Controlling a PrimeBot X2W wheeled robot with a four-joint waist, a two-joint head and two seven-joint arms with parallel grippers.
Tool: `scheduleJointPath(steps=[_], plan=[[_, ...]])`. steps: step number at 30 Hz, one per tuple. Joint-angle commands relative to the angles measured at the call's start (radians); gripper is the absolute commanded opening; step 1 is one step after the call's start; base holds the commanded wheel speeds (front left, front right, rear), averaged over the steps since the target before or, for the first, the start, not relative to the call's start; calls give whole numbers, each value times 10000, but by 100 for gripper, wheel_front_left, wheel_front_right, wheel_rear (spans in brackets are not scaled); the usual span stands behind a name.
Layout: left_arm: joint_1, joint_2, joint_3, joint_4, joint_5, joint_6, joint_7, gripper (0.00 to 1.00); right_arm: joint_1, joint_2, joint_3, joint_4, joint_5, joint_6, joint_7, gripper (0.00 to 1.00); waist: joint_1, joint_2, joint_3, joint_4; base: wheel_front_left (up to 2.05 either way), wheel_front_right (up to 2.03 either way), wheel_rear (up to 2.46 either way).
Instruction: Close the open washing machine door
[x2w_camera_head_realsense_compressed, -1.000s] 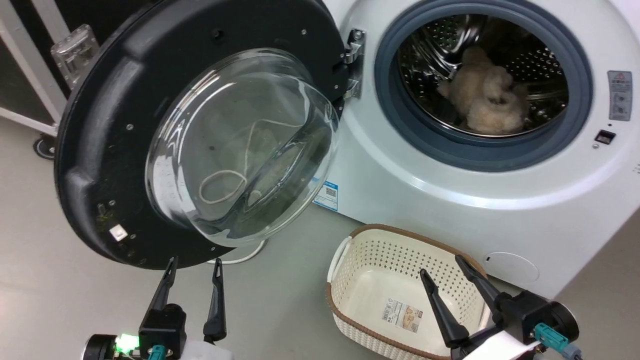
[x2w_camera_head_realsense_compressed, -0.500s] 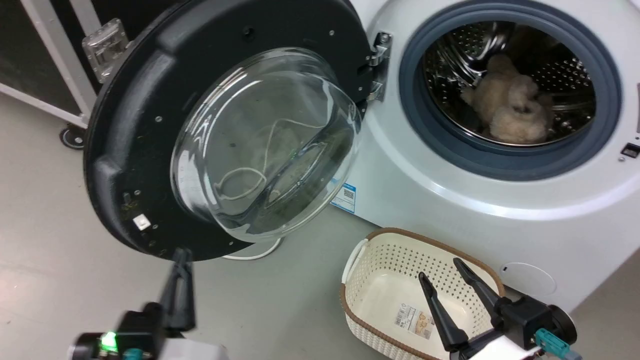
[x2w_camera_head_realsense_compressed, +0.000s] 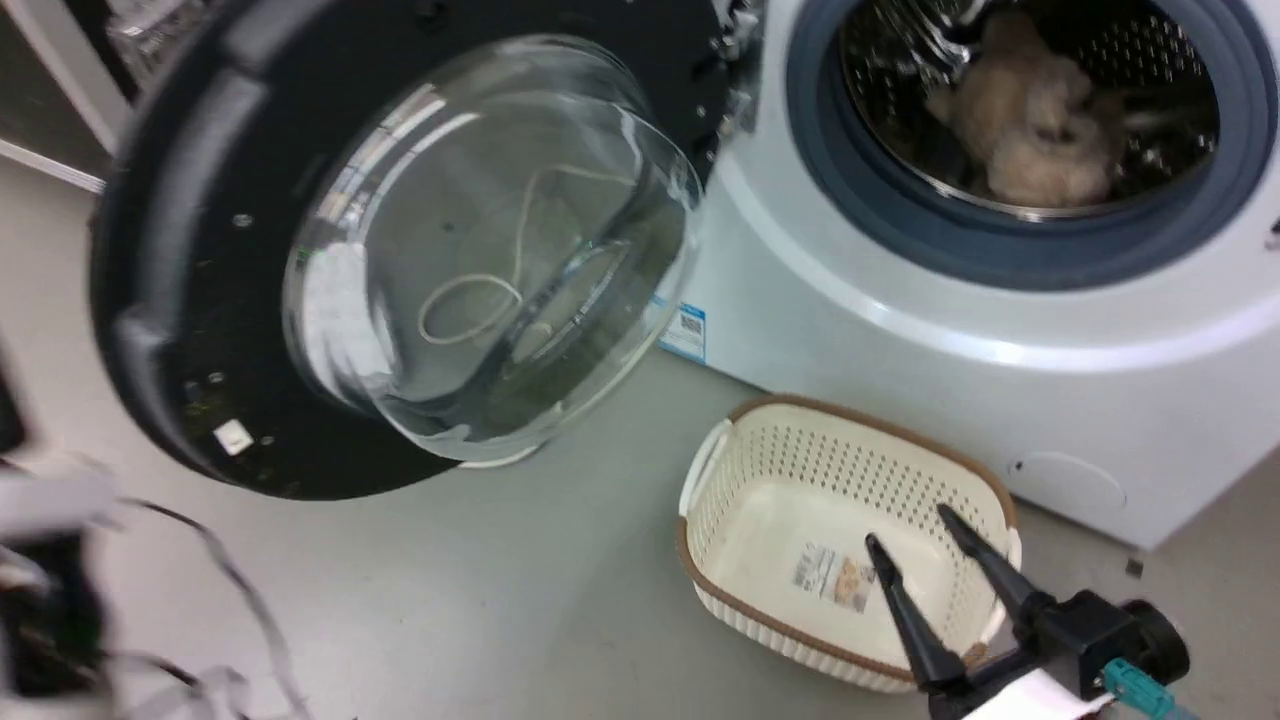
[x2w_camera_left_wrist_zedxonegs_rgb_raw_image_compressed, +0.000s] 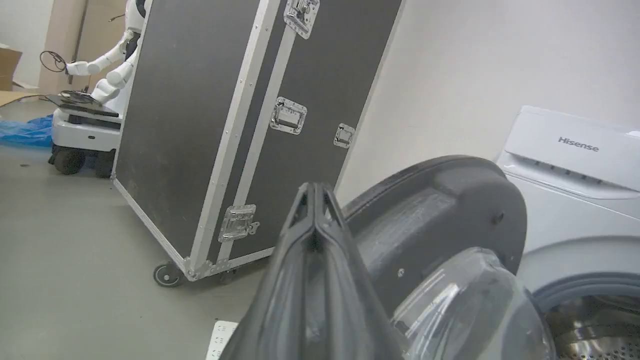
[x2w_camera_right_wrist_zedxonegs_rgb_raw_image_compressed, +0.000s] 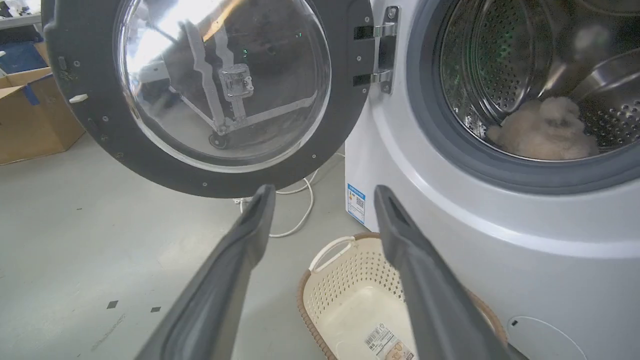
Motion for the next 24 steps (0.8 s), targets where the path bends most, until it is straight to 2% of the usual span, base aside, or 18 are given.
scheduleJointPath(steps=[1,7,12,14,18,24], plan=[[-648,445,479,499,-686,-53,371,0,-237,-145,26,-47,105,9,-118,100,-1,-1,364,-245,0,0,0],[-2511,1521,1926,2814,-3160,377,2198,0,-476,-353,142,-74,245,9,-243,100,-1,-1,815,-474,0,0,0],[-3533,1809,2610,4547,-5378,966,4585,0,-633,-475,234,-17,367,10,-347,100,-1,-1,1040,-572,0,0,0],[-3617,1926,2585,4915,-5904,1023,5553,0,-675,-499,269,4,387,10,-364,100,-1,-1,1081,-625,0,0,0],[-3398,2002,2300,5094,-6369,723,6814,0,-743,-512,272,32,401,10,-364,100,-1,-1,1104,-719,0,0,0],[-2780,1724,2159,4711,-7069,55,7938,0,-720,-446,195,130,406,10,-364,100,-1,-1,930,-789,0,0,0]])
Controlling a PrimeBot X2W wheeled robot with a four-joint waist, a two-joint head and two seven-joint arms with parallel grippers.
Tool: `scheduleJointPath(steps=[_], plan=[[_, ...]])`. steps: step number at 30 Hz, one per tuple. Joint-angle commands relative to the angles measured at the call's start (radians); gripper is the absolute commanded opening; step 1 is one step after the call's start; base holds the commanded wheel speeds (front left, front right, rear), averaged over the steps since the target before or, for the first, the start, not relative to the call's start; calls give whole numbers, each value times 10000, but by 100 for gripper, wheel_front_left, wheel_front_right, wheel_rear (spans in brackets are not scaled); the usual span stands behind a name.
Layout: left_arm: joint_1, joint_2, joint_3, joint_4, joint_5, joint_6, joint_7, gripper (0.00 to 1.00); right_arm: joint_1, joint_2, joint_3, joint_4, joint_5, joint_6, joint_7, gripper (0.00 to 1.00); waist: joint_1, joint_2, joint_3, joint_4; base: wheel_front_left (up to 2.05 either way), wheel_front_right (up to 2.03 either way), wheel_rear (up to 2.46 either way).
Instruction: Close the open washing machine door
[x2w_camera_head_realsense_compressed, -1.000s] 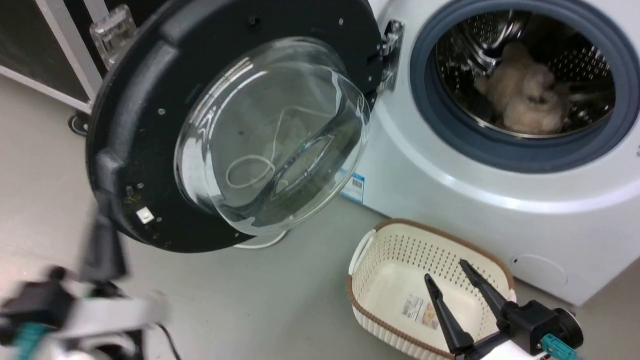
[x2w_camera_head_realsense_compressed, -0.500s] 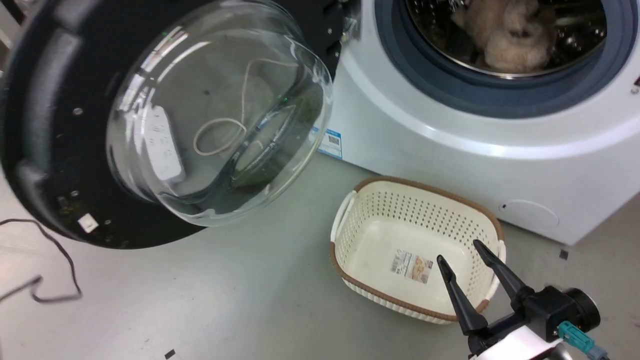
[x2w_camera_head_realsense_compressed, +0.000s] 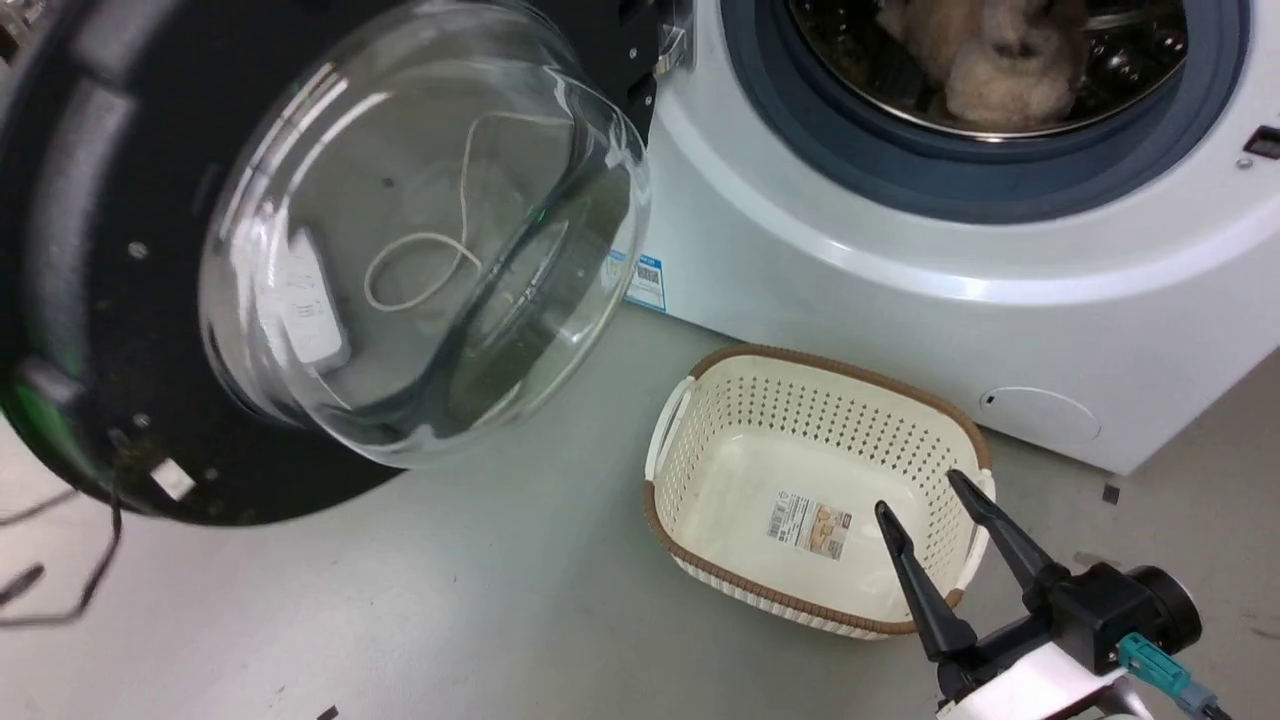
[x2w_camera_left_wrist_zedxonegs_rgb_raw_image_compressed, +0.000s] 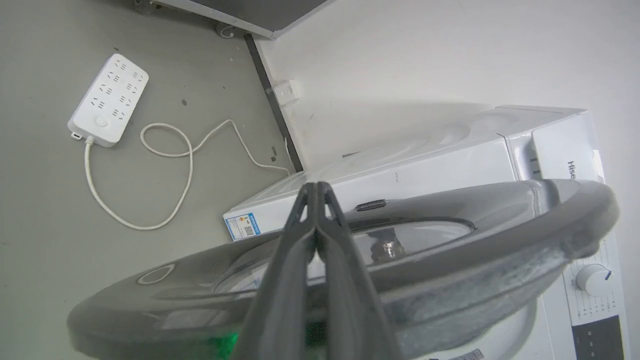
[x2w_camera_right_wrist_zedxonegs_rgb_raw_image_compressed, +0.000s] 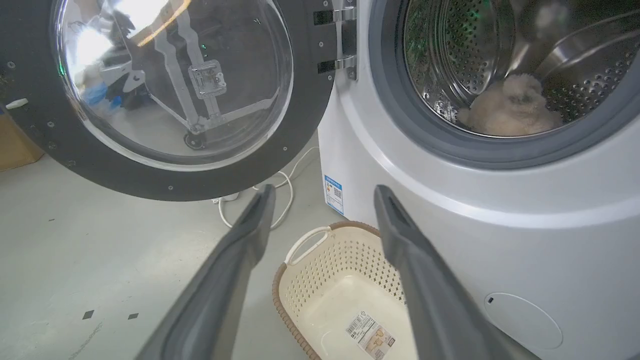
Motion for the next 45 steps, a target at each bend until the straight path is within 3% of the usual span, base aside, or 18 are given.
scheduleJointPath(steps=[1,11,17,21,26,28,37,45], plan=[[467,-236,-139,-207,-119,-196,343,0,-90,48,-37,77,84,10,-47,100,0,0,-160,-53,0,0,0],[2614,-1509,-829,-2439,-802,-552,1875,0,147,636,-460,375,-64,10,-47,100,0,0,-1183,-429,0,0,0],[4128,-2819,-1926,-3895,-875,-611,2386,0,380,889,-716,602,-214,10,-47,100,0,0,-1686,-994,0,0,0],[4929,-3300,-3086,-4654,-1131,-438,2219,0,416,945,-853,663,-311,10,-47,100,0,0,-1743,-1549,0,0,0],[5480,-3369,-4848,-4843,-2160,-462,1090,0,325,922,-846,710,-387,10,-47,100,0,0,-1550,-2526,0,0,0],[4805,-3373,-6683,-4266,-2970,-693,-910,0,21,826,-875,630,-348,10,-47,100,0,0,-912,-4040,0,0,0],[2292,-3375,-7905,-2615,-3723,-820,-2995,0,-337,893,-1081,609,-166,10,-47,100,0,0,151,-5941,0,0,0],[-438,-3375,-8242,-452,-4257,-848,-4779,0,-694,1085,-1007,628,22,10,-47,100,0,0,842,-6911,0,0,0]])
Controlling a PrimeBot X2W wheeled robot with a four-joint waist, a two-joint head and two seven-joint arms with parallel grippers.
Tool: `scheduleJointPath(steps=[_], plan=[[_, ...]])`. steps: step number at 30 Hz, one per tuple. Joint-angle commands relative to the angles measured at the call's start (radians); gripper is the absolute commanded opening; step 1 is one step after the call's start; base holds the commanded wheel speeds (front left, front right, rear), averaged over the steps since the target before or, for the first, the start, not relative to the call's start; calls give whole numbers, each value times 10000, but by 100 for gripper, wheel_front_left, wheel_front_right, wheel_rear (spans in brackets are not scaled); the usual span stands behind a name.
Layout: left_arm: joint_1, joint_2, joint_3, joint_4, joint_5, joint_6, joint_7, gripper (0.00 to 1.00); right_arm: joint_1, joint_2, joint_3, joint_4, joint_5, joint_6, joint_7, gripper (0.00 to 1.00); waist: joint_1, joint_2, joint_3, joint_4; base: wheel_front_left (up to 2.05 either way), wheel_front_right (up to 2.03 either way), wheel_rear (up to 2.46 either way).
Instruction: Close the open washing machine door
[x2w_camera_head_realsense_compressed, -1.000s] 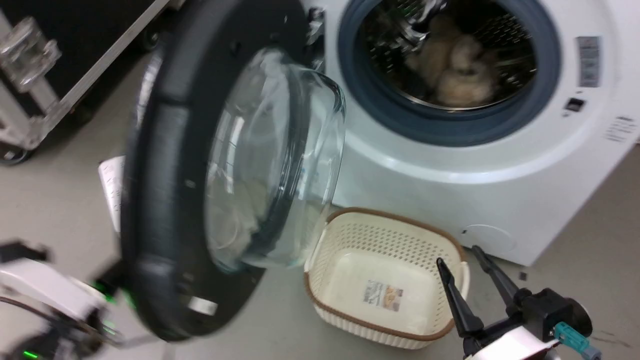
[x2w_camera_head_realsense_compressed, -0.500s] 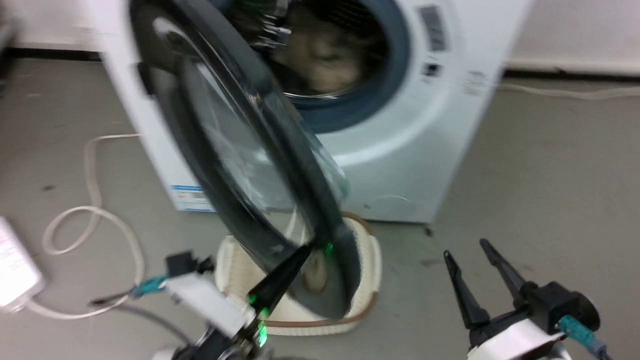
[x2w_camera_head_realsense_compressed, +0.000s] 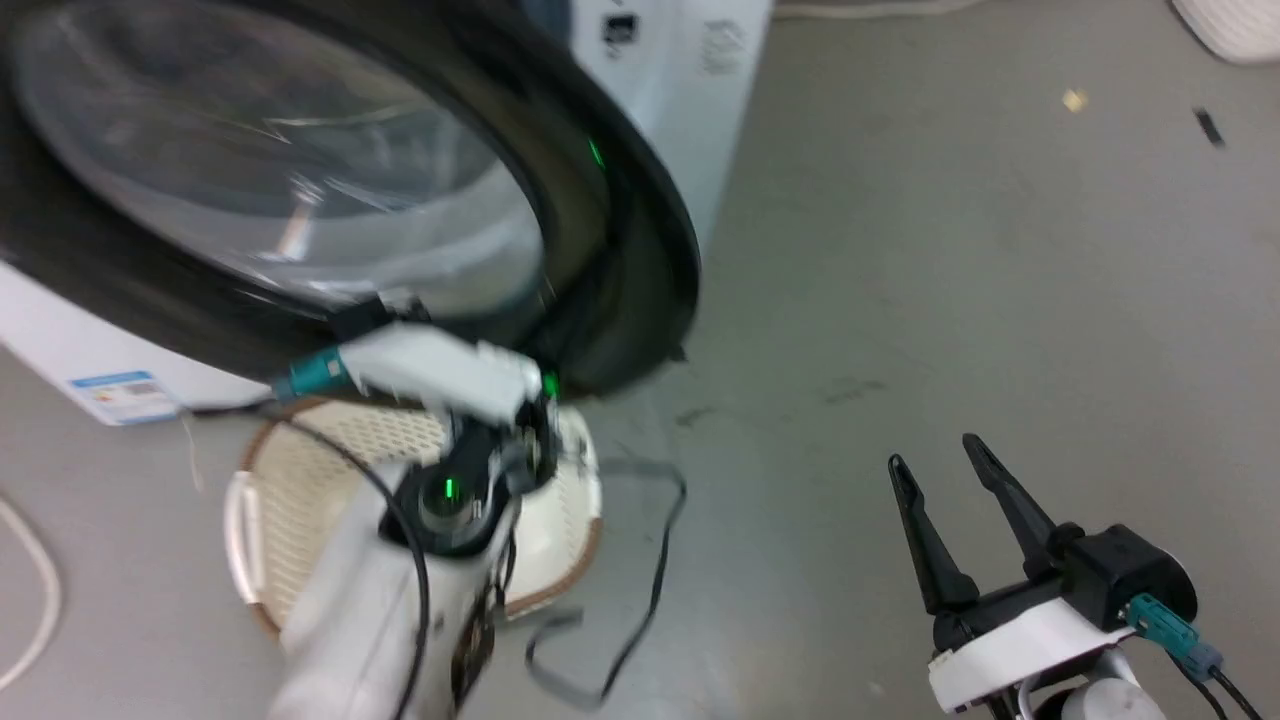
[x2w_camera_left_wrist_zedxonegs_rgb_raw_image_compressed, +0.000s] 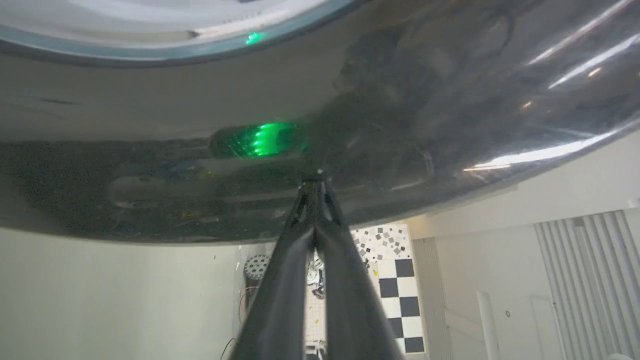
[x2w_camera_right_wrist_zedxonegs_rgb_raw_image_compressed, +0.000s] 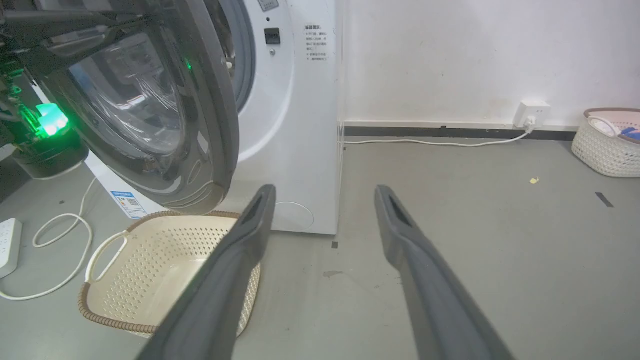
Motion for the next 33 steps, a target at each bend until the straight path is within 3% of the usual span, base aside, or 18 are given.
scheduleJointPath(steps=[1,7,11,13,14,15,21,27,30,33], plan=[[-230,19,-23,131,-61,-68,-112,0,-153,74,17,-10,66,10,-44,100,-2,-1,438,-439,0,0,0],[-1833,19,-400,1990,-641,-333,-1077,0,-244,167,20,40,82,10,-44,100,-2,-1,508,-458,0,0,0],[-1898,19,-711,2356,-698,-429,-1131,0,-193,180,7,44,25,10,-44,100,-2,-1,322,-202,0,0,0],[-1707,20,-906,2418,-550,-461,-1165,5,-131,178,-12,34,-29,10,-44,100,-2,-1,126,14,0,0,0],[-1559,32,-985,2318,-400,-468,-1226,38,-92,170,-26,22,-57,10,-44,100,-2,-1,13,129,0,0,0],[-1087,137,-1152,1903,-29,-473,-1421,100,0,126,-77,-33,-85,10,-44,100,-2,-1,-240,406,0,0,0],[650,783,-1818,438,1069,-476,-1939,100,363,-18,-320,-142,-158,10,-44,100,-2,-1,-922,1224,0,0,0],[2453,2361,-2425,-685,3505,-478,-3687,100,819,-48,-581,-258,-124,10,-44,100,-2,-1,-1608,2276,0,0,0],[3005,2840,-1974,-875,5236,-354,-4017,100,1012,-73,-638,-378,-138,10,-44,100,-2,-1,-1861,2748,0,0,0],[3625,2755,-481,-1680,7811,464,-4036,100,1173,-80,-709,-542,-144,10,-44,100,-2,-1,-2033,3157,0,0,0]])
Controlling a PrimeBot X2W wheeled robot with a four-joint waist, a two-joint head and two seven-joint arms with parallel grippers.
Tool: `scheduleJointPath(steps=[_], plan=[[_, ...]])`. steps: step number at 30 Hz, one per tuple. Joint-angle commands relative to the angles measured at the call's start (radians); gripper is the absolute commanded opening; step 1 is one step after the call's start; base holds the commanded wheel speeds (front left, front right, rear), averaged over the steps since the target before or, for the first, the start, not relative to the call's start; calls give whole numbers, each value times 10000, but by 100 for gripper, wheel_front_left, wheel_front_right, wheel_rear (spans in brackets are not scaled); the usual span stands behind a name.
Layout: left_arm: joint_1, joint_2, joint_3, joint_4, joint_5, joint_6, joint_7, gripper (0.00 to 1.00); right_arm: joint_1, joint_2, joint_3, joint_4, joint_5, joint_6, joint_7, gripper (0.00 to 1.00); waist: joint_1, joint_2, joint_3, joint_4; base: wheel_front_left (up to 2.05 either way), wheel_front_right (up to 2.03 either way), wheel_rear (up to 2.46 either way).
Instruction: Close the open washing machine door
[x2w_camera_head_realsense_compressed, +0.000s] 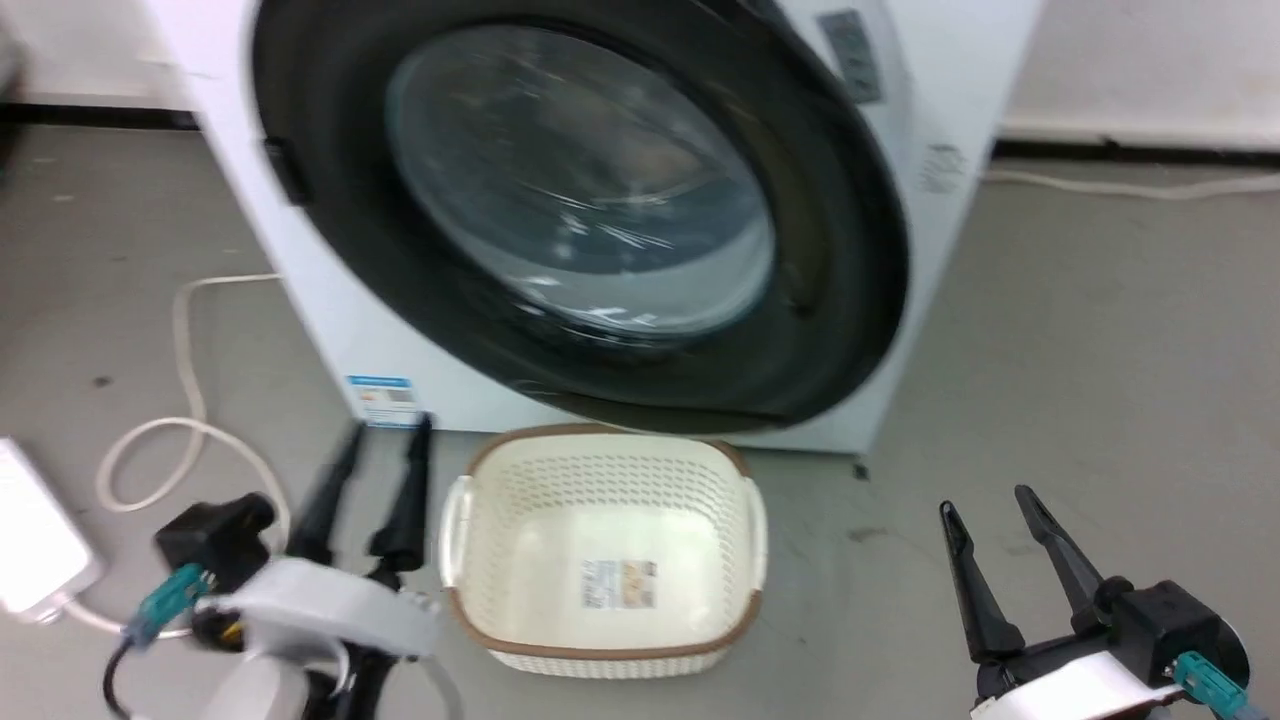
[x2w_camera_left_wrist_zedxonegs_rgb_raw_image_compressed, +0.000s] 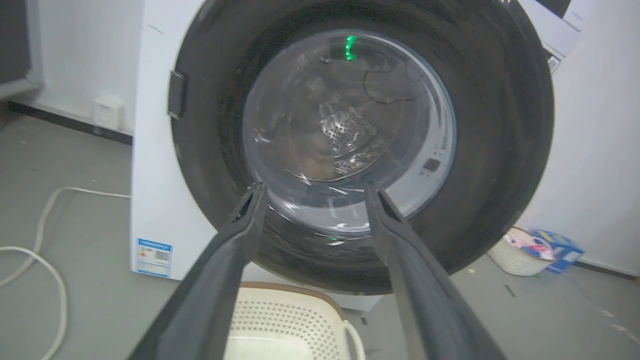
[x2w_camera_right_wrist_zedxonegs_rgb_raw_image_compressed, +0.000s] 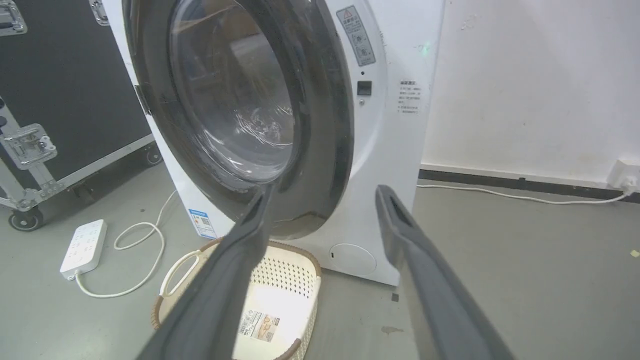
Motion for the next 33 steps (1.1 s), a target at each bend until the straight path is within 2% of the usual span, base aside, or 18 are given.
scheduleJointPath(steps=[1,4,8,12,17,18,19,25,33], plan=[[325,-117,255,-275,749,225,-47,100,141,-41,-17,-80,-43,10,-44,100,2,0,-396,519,0,0,0],[1143,-497,1026,-1174,2922,767,-50,100,272,-33,-4,-149,-37,10,-44,100,2,0,-533,756,0,0,0],[1884,-695,1272,-1686,5074,1042,-51,100,445,-36,4,-195,-31,10,-44,100,2,0,-575,1030,0,0,0],[2309,-842,1215,-1630,6309,1313,-51,100,527,-100,112,-185,-121,10,-44,100,2,0,-543,1198,0,0,0],[2650,-1141,1384,-1582,6673,1432,-52,100,498,-37,78,-180,-205,10,-44,100,2,0,-396,1332,0,0,0],[2656,-1173,1408,-1603,6730,1404,-52,100,484,-27,113,-158,-183,10,-44,69,2,0,-344,1380,0,0,0],[2639,-1198,1419,-1611,6795,1370,-52,100,440,-46,172,-174,-196,10,-44,0,2,0,-286,1422,0,0,0],[2195,-1437,1356,-1690,7181,1206,-52,100,-266,-666,709,-327,-67,10,39,0,2,0,397,1780,0,0,0],[1488,-1883,1109,-1661,7570,1071,-52,100,-2664,-2923,1784,-226,1332,10,1141,0,2,0,1849,2426,0,0,0]])
